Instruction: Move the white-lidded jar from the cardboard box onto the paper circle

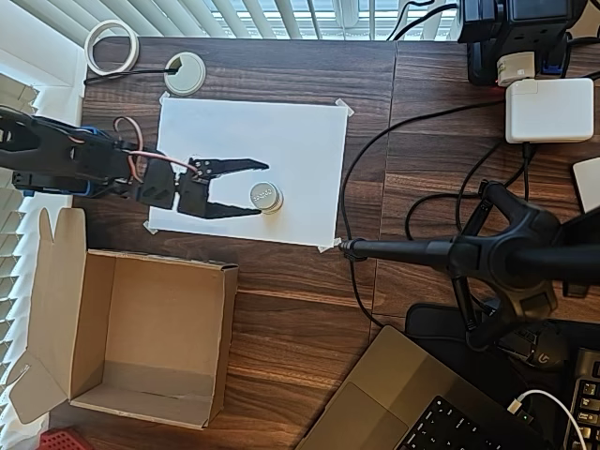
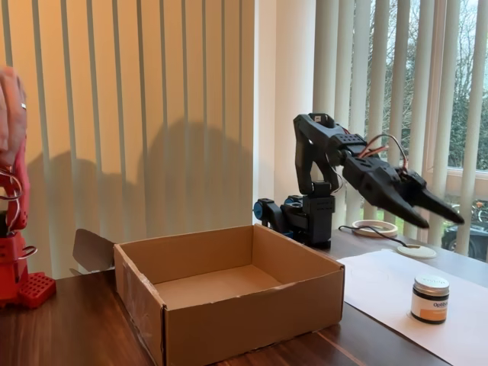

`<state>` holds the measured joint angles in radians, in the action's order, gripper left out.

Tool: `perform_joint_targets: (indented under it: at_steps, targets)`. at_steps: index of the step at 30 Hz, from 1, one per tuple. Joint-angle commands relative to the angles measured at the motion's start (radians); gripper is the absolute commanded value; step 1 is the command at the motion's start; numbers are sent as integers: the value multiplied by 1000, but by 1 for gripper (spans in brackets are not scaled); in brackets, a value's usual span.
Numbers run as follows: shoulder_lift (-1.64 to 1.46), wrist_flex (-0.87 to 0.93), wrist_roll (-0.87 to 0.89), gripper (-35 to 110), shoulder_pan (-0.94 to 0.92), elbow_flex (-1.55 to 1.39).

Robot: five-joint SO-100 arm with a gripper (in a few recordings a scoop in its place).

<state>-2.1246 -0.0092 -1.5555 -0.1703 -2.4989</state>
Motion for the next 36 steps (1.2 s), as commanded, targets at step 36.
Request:
perform_joint_targets:
  at_steps: [36]
  targets:
    - [-1276, 1163, 1411, 0, 172, -566]
